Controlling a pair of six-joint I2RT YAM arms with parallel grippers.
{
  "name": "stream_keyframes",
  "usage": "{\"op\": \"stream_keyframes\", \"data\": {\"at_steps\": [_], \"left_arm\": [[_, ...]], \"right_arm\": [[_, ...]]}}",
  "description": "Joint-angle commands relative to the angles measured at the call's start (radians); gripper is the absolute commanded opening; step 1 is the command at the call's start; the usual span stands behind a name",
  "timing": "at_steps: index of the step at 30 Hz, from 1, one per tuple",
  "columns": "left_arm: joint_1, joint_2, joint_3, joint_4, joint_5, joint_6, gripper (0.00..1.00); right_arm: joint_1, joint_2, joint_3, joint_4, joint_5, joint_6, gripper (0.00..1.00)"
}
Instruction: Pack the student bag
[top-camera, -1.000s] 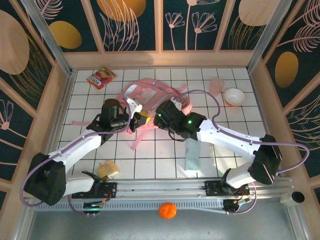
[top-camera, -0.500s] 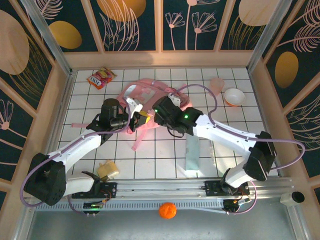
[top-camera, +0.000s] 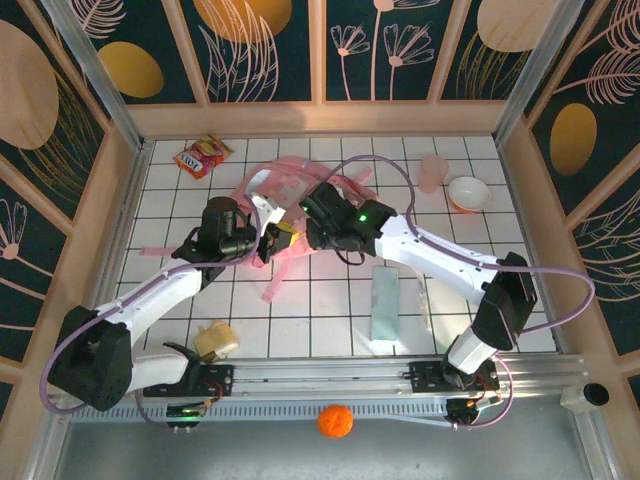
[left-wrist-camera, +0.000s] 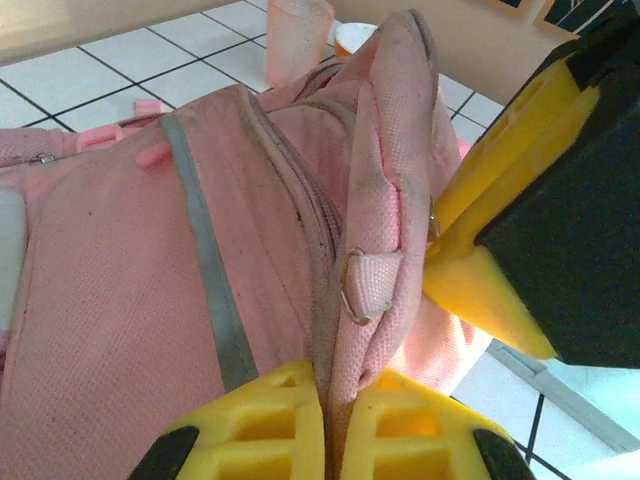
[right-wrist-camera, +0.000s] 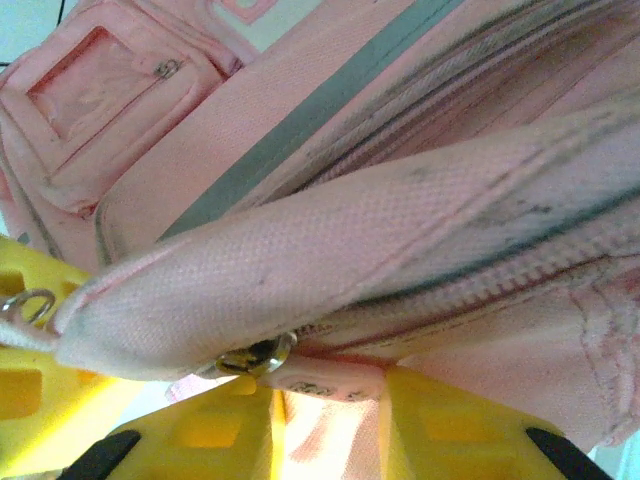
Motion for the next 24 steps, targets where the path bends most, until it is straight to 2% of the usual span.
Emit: {"op": "stream_keyframes", "data": {"at_steps": [1, 6, 11, 18, 24], "left_arm": [[-0.005, -0.005, 0.036, 0.011, 0.059, -0.043, 0.00], [-0.006, -0.006, 0.035, 0.012, 0.059, -0.045, 0.00], [-0.006, -0.008, 0.036, 0.014, 0.059, -0.046, 0.00], [-0.006, -0.010, 0.038, 0.023, 0.058, -0.054, 0.00], [-0.005, -0.010, 0.040, 0.026, 0.053, -0.058, 0.00]], "right_arm": [[-0.002, 0.004, 0.059, 0.063, -0.097, -0.064, 0.27], [-0.005, -0.012, 0.052, 0.040, -0.048, -0.023, 0.38], [-0.008, 0.021, 0.092, 0.008, 0.003, -0.034, 0.38], [-0.009, 0.041, 0.066, 0.044, -0.025, -0.042, 0.34], [0.005, 0.065, 0.075, -0.047, 0.042, 0.010, 0.37]]}}
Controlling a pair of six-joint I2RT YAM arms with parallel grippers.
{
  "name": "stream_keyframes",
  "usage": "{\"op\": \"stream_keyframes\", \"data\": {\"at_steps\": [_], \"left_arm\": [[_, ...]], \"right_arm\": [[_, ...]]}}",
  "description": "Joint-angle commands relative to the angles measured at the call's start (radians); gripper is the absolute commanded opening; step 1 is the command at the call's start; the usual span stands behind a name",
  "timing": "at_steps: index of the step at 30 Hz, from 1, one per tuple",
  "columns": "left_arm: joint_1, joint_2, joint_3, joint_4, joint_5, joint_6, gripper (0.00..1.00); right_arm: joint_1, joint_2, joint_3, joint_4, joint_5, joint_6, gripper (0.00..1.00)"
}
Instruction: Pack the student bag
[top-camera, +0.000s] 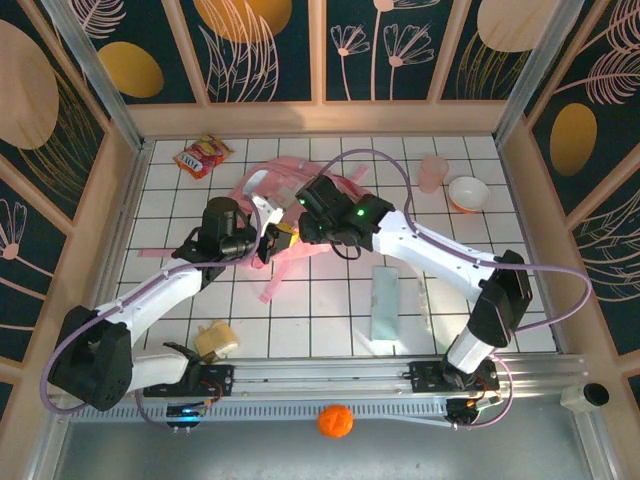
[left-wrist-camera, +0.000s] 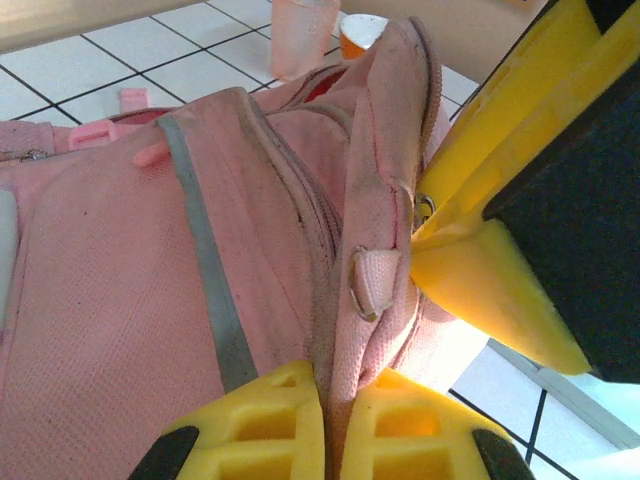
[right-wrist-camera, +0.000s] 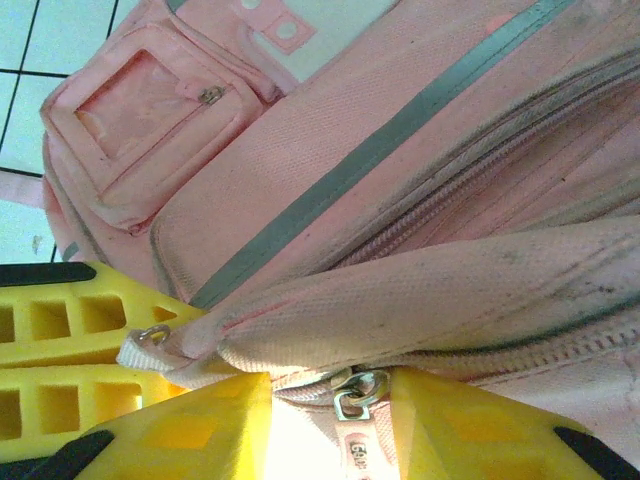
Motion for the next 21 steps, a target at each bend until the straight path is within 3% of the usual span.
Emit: {"op": "stream_keyframes", "data": {"at_steps": [1, 5, 12, 15, 18, 21], "left_arm": [[-0.006, -0.010, 0.040, 0.045, 0.060, -0.059, 0.00], [-0.004, -0.010, 0.040, 0.054, 0.054, -0.070, 0.00], [-0.006, -0.009, 0.041, 0.072, 0.044, -0.089, 0.00], [-0.005, -0.009, 0.045, 0.072, 0.047, -0.089, 0.00], [-0.005, -0.009, 0.049, 0.071, 0.050, -0.091, 0.00], [-0.005, -0.009, 0.053, 0.071, 0.052, -0.091, 0.00]], "right_arm": [[0.011, 0.035, 0.015, -0.064, 0.069, 0.038, 0.37], [0.032, 0.029, 0.002, -0.102, 0.112, 0.087, 0.36], [0.058, -0.018, -0.067, -0.045, 0.118, 0.132, 0.25], [0.058, -0.031, -0.086, -0.035, 0.132, 0.138, 0.26], [0.058, -0.033, -0.084, -0.036, 0.161, 0.132, 0.35], [0.057, -0.032, -0.079, -0.028, 0.187, 0.129, 0.31]]}}
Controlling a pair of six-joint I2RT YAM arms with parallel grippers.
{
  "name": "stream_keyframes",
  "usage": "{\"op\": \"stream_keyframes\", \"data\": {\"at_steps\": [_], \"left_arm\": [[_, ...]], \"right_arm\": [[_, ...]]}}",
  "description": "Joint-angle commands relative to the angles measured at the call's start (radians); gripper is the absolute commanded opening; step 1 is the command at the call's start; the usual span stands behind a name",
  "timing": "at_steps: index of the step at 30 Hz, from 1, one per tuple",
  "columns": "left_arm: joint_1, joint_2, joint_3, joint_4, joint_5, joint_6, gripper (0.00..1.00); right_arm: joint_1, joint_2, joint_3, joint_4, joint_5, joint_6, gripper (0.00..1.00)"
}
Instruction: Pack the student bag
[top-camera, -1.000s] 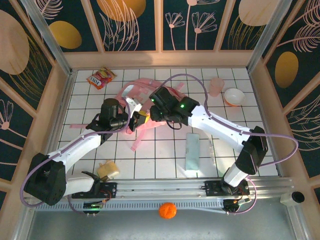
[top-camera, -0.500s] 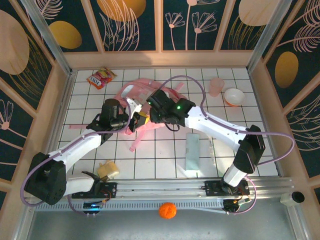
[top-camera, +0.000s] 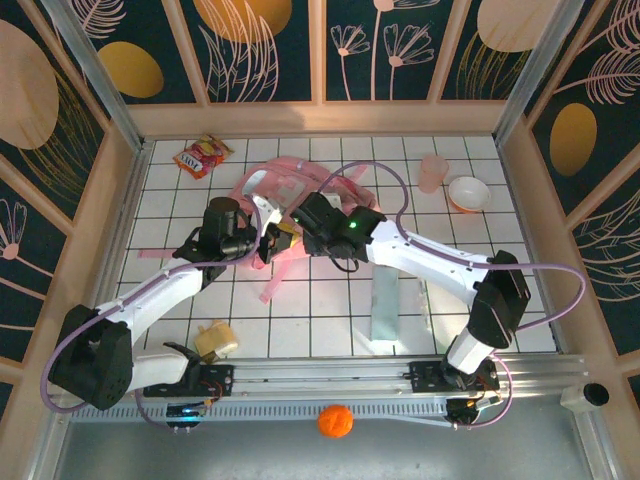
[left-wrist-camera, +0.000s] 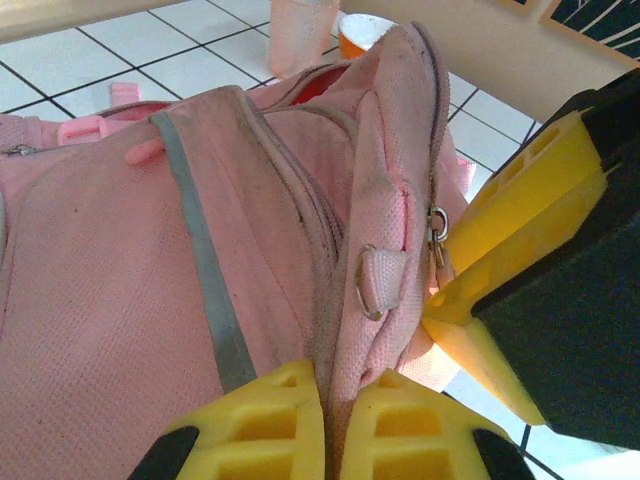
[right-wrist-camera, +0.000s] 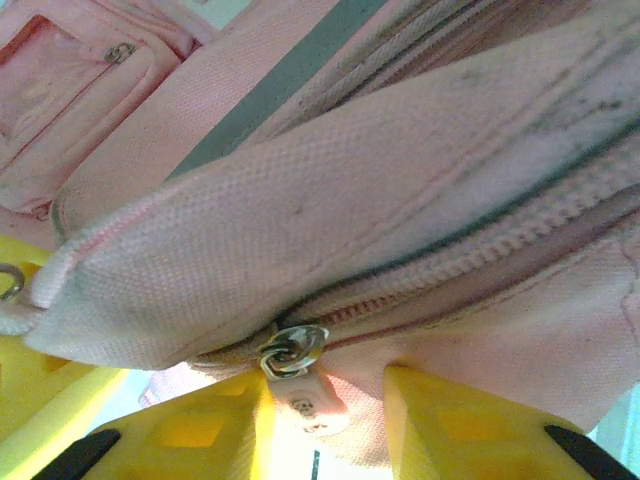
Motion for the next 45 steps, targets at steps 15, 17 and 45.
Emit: {"op": "stream_keyframes", "data": {"at_steps": [15, 17, 45], "left_arm": [[-0.005, -0.026, 0.038, 0.067, 0.046, -0.073, 0.00], [-0.005, -0.024, 0.039, 0.067, 0.046, -0.075, 0.00], [-0.005, -0.051, 0.039, -0.128, -0.067, 0.163, 0.00]], "right_arm": [[-0.009, -0.078, -0.018, -0.008, 0.108, 0.019, 0.30], [-0.009, -0.066, -0.009, 0.001, 0.104, 0.004, 0.31], [-0.233, -0.360, -0.382, 0.182, -0.263, -0.204, 0.00]]}}
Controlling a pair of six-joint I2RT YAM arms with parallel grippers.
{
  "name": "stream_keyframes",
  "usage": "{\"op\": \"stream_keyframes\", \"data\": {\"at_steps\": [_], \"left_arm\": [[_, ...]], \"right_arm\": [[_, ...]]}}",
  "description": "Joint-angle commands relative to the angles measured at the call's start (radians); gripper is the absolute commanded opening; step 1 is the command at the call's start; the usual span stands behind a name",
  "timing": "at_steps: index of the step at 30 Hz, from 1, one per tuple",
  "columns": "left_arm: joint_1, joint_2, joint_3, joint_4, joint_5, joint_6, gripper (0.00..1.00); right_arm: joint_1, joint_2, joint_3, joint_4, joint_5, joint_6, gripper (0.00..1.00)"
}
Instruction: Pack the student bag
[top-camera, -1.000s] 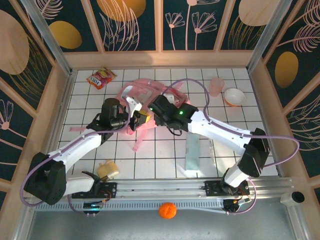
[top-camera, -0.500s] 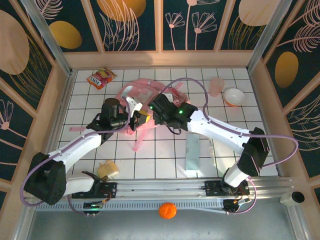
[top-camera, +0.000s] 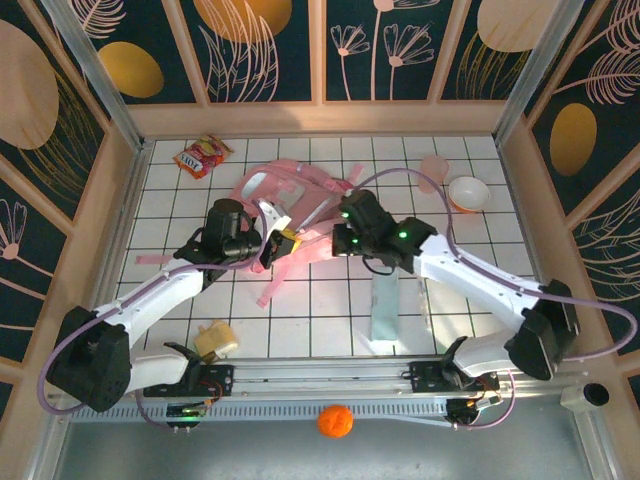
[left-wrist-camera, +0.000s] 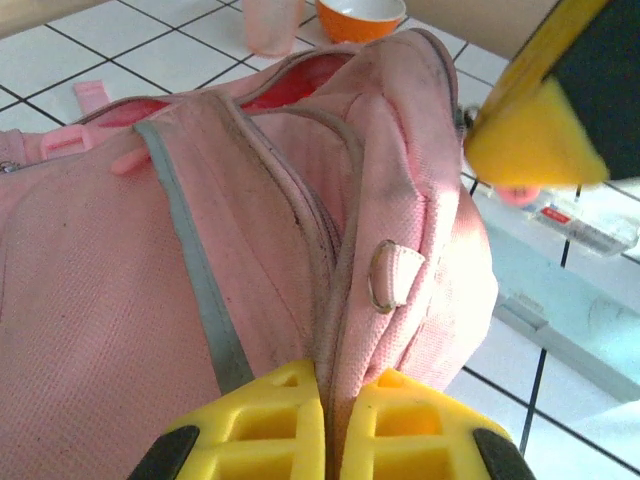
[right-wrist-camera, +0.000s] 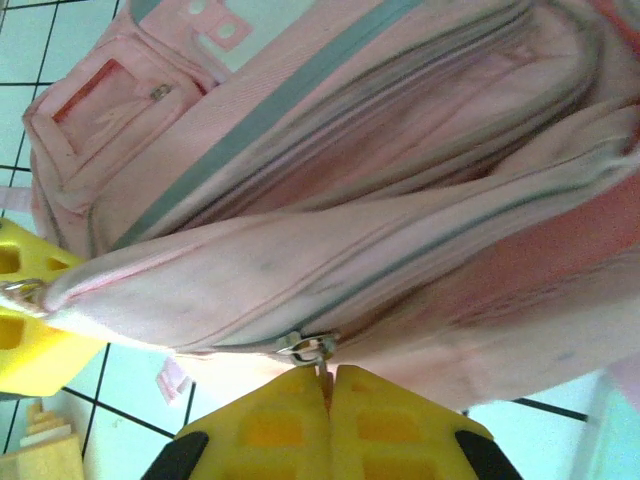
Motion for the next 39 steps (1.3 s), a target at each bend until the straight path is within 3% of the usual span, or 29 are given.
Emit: {"op": "stream_keyframes", "data": {"at_steps": [1, 7, 9, 14, 19, 26, 31, 35, 39], "left_arm": [[0.019, -0.040, 0.027, -0.036, -0.048, 0.029, 0.00], [0.019, -0.042, -0.006, -0.016, -0.030, 0.006, 0.00], [0.019, -0.057, -0.021, -0.003, -0.040, -0.046, 0.17], [0.021, -0.137, -0.103, 0.095, -0.082, -0.338, 0.28], [0.020, -0.229, -0.155, 0.055, -0.277, -0.652, 0.32], [0.021, -0.464, -0.251, -0.034, -0.478, -0.963, 0.42], [0.020, -0.606, -0.301, -0.189, -0.723, -1.266, 0.44], [0.023, -0.550, -0.300, -0.219, -0.731, -1.321, 0.45], [0.033, -0.397, -0.291, -0.163, -0.623, -1.325, 0.47]], "right_arm": [[-0.056, -0.062, -0.069, -0.026, -0.025, -0.068, 0.00], [-0.038, -0.067, -0.196, 0.135, -0.152, -0.072, 0.00], [-0.009, -0.058, -0.216, 0.160, -0.151, -0.058, 0.00], [0.032, -0.011, -0.227, 0.140, -0.096, 0.017, 0.00], [0.063, 0.005, -0.254, 0.180, -0.102, 0.088, 0.00], [0.092, 0.026, -0.272, 0.210, -0.124, 0.128, 0.00], [0.117, 0.082, -0.245, 0.226, -0.157, 0.133, 0.00], [0.143, 0.115, -0.224, 0.239, -0.183, 0.147, 0.00], [0.172, 0.136, -0.208, 0.260, -0.200, 0.174, 0.00]]}}
